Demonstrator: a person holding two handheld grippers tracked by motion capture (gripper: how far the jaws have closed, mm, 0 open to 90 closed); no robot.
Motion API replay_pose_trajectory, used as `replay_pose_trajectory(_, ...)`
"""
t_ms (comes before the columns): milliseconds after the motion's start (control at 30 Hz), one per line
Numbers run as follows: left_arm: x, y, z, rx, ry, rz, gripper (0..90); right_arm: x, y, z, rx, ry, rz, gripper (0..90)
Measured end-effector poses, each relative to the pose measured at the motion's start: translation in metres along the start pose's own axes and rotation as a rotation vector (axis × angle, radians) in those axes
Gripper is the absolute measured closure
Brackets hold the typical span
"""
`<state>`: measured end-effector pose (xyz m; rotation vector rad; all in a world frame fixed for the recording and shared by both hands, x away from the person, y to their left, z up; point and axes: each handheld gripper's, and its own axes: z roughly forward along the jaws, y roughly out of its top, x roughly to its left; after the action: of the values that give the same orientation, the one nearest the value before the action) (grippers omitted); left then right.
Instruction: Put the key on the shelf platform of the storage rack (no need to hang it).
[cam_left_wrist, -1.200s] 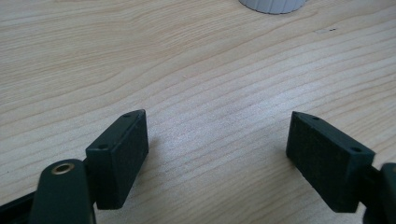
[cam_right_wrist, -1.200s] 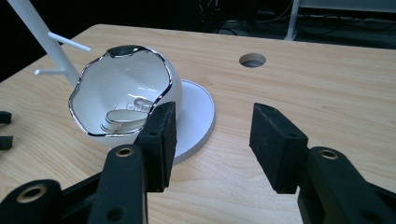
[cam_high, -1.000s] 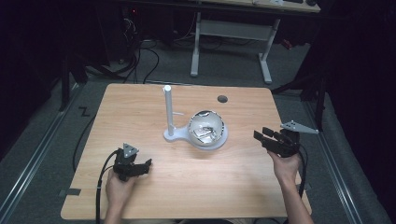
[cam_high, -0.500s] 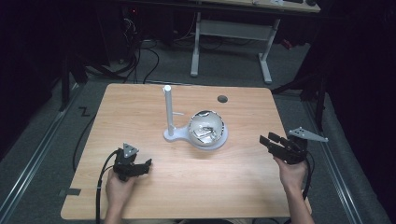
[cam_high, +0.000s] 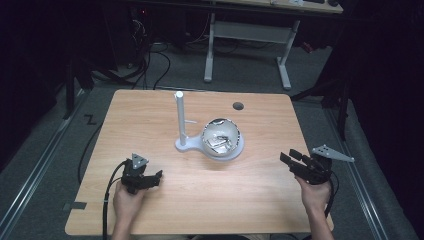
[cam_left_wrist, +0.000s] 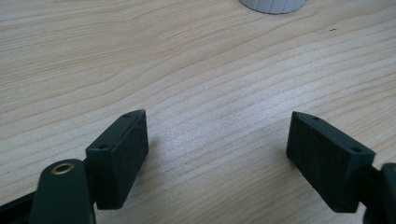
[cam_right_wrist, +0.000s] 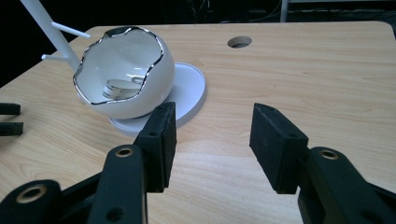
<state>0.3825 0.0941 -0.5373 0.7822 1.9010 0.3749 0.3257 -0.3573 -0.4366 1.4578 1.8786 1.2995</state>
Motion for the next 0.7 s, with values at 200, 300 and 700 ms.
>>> replay_pose_trajectory(200, 0.000, 0.000, 0.000, 0.000, 0.000, 0.001, 21.3, 0.000, -0.010, 0.003, 0.006, 0.005, 0.013, 51.5)
replay_pose_trajectory(300, 0.000, 0.000, 0.000, -0.001, 0.001, 0.000, 21.2, 0.002, -0.014, 0.006, 0.009, 0.004, 0.016, 51.6)
replay_pose_trajectory(700, 0.000, 0.000, 0.000, -0.002, 0.002, -0.001, 21.1, 0.019, -0.033, 0.039, 0.072, 0.052, -0.006, 51.5)
